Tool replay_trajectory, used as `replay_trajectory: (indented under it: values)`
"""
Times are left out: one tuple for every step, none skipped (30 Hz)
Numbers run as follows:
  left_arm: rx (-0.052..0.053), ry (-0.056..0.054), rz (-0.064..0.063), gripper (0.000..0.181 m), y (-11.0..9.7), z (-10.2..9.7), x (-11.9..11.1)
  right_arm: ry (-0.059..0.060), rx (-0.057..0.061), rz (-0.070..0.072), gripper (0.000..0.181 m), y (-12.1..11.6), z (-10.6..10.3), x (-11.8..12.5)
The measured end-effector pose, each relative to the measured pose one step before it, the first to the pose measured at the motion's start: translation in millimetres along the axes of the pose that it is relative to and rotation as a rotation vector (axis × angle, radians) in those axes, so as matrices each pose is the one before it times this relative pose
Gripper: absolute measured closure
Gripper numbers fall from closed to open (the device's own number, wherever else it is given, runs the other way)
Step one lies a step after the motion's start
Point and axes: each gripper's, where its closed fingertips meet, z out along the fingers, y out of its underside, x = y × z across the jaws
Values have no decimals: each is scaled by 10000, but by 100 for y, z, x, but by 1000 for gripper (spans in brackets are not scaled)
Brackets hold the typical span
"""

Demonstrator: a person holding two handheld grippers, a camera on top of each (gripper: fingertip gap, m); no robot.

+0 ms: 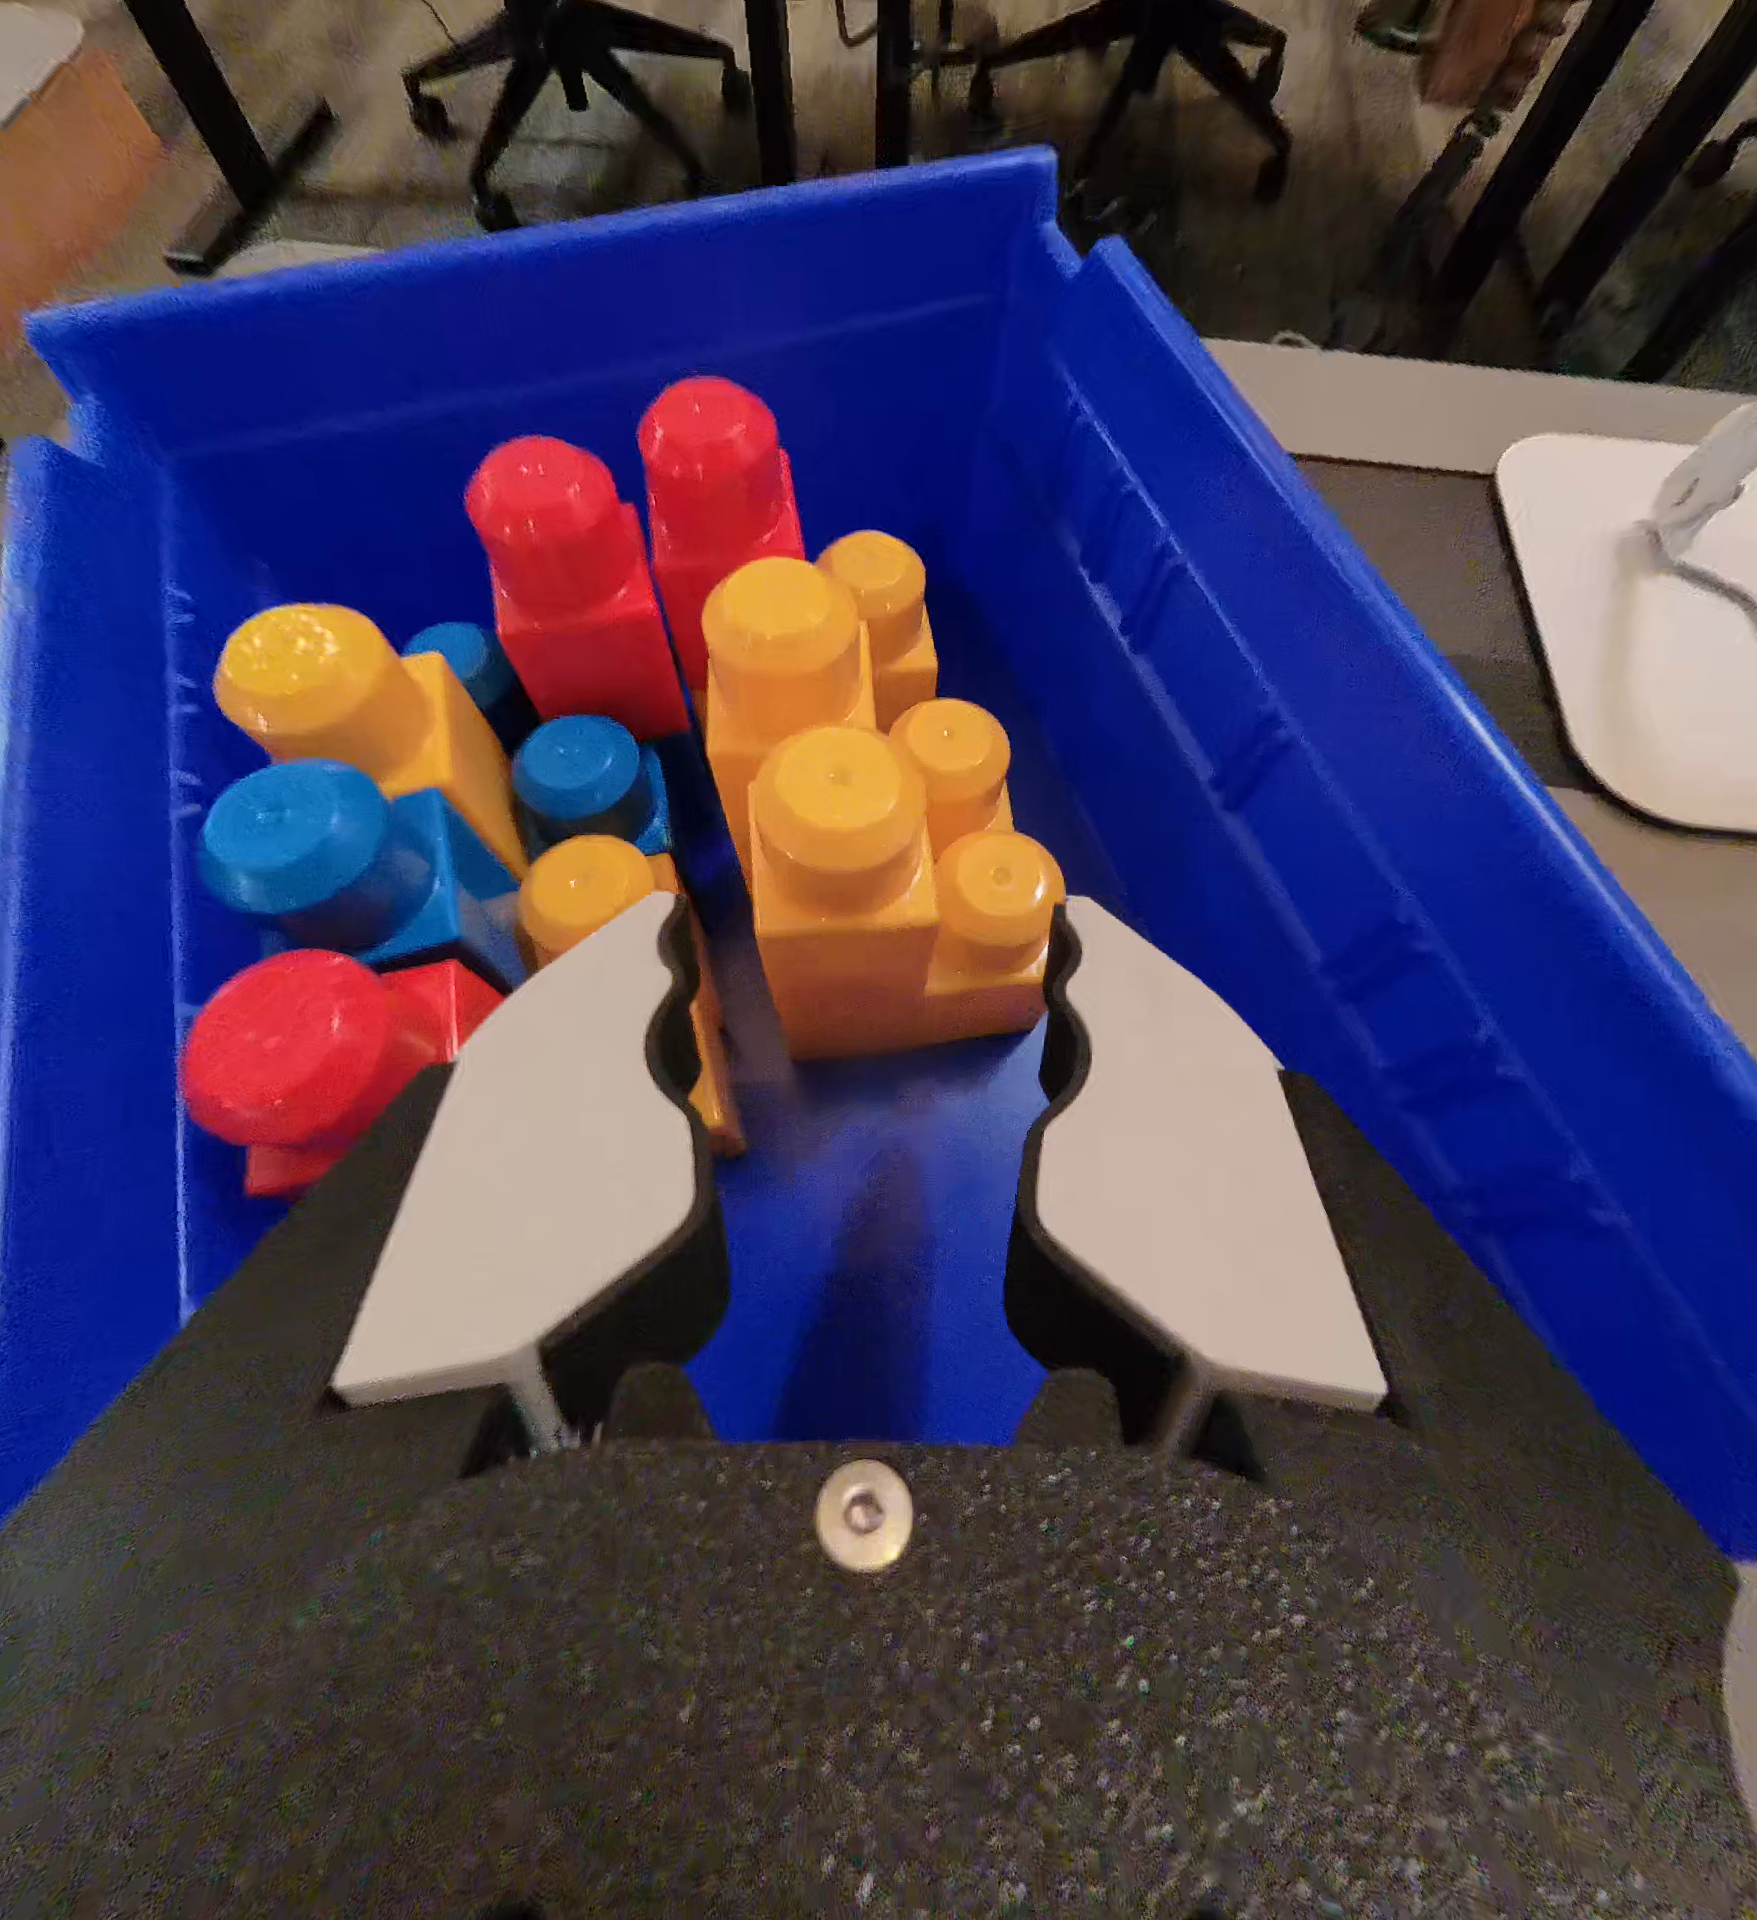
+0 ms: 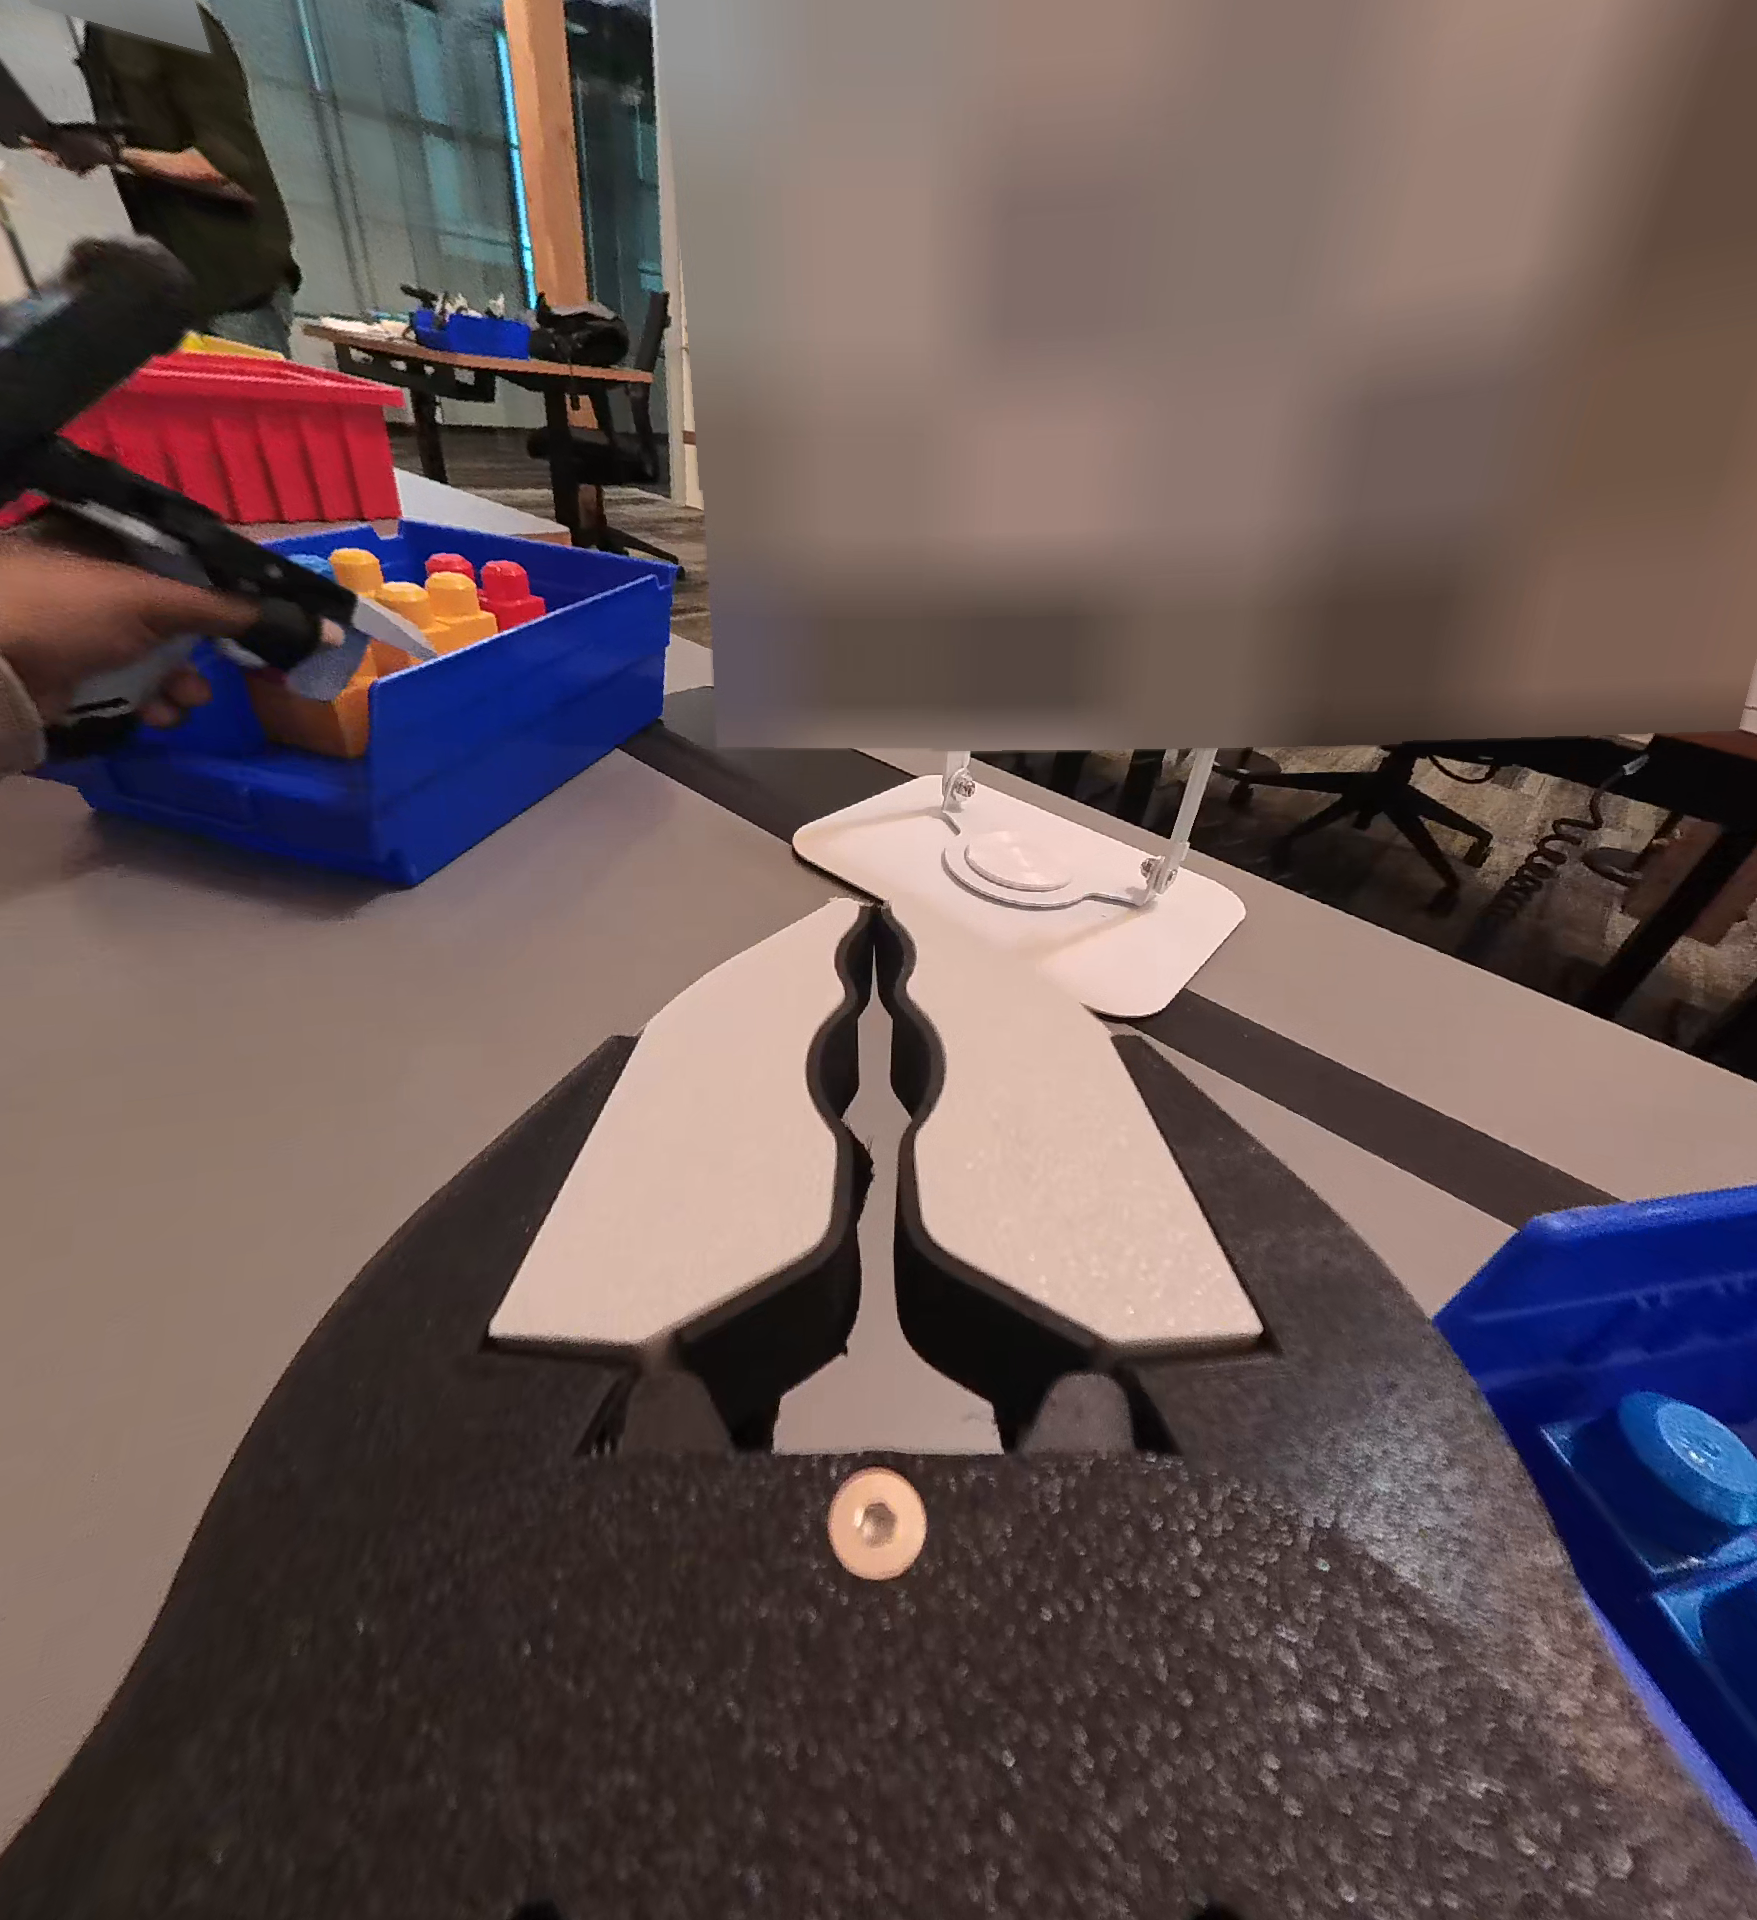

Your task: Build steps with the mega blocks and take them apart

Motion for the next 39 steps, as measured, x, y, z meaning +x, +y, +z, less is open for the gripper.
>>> replay_trajectory:
  values:
    - [-108,7,-104,119,-163,326,-139,-30,-3,27,181,29,-15,-12]
    - [-196,-43,-21,121,-35,336,-198,-38,-28,34,181,61,10,-23]
    - [-277,-51,50,124,141,382,-202,-16,-16,25,181,51,19,-20]
    - [-132,87,33,128,17,366,10,-38,-15,8,181,66,17,-79]
    - [-31,227,-24,138,-80,237,219,-52,-42,-3,181,86,41,-113]
    - [-56,80,42,144,-75,64,41,-24,-24,-32,181,49,37,-104]
    - [-59,-70,135,144,-74,-59,-89,-18,-1,-55,181,19,25,-101]
    - [23,-198,219,144,-103,-165,-170,-20,-21,-60,181,32,16,-111]
    - [175,-191,240,144,-221,-298,-140,-7,-14,-67,181,15,5,-72]
    - [278,-30,149,144,-326,-442,84,-15,-3,-55,181,-9,3,-88]
    - [384,74,118,144,-491,-655,258,-17,13,-28,181,-33,-11,-57]
    - [486,49,177,144,-693,-899,344,-16,34,1,181,-74,-19,-46]
    - [537,18,236,144,-859,-1100,420,-19,28,25,181,-54,-13,-41]
    - [555,35,235,144,-992,-1255,552,-9,0,29,181,-20,-1,-30]
    - [545,49,208,144,-1105,-1362,683,10,12,-18,181,-33,-17,-48]
    - [518,135,165,144,-1217,-1420,917,-15,19,-98,181,-67,-23,-145]
    - [479,300,98,144,-1295,-1399,1281,-17,30,-159,181,-120,-16,-226]
    - [427,469,59,144,-1290,-1308,1681,-49,40,-181,181,-140,9,-332]
    - [366,521,112,144,-1197,-1147,1949,-136,7,-175,178,-106,54,-500]
    - [291,491,221,144,-1021,-949,2069,-143,-7,-177,175,-101,69,-584]
    - [193,519,266,144,-786,-722,2205,-119,22,-214,172,-163,75,-600]
    - [129,564,216,144,-573,-466,2300,-171,17,-242,167,-206,84,-723]
    - [128,551,152,144,-416,-269,2271,-173,-95,-215,160,-105,147,-732]
    - [72,527,120,144,-222,-75,2206,-143,-142,-167,153,-61,178,-701]
    - [4,502,122,144,-10,102,2142,-163,-99,-145,148,-104,167,-731]
    - [-38,466,132,144,101,234,2027,-164,-134,-157,145,-8,198,-733]
    - [-65,407,152,144,179,322,1873,-61,-157,-180,141,73,199,-597]
    - [-83,354,159,144,203,374,1697,-16,-140,-218,137,104,215,-517]
    - [-98,344,146,144,200,385,1587,3,-162,-214,134,169,217,-451]
    - [-66,329,130,144,138,358,1468,74,-171,-178,130,218,226,-288]
    - [-20,259,117,144,33,289,1236,53,-182,-126,128,292,251,-238]
    - [-8,184,117,144,-34,228,997,22,-199,-53,126,369,253,-220]
    - [4,131,94,144,-68,185,770,-19,-146,-14,126,342,226,-227]
    - [56,88,31,144,-119,121,570,88,-64,-26,131,268,137,-30]
    - [136,-9,-2,144,-189,62,318,315,-13,-92,145,221,-9,362]
    - [217,-56,54,145,-244,-20,159,208,182,-115,145,-73,-85,310]
    - [312,7,44,144,-372,-92,155,87,196,-28,145,-169,-152,206]
    - [443,162,-79,144,-573,-183,229,18,240,93,145,-310,-179,176]
    - [449,245,-243,142,-606,-233,163,-9,263,320,145,-341,-165,250]
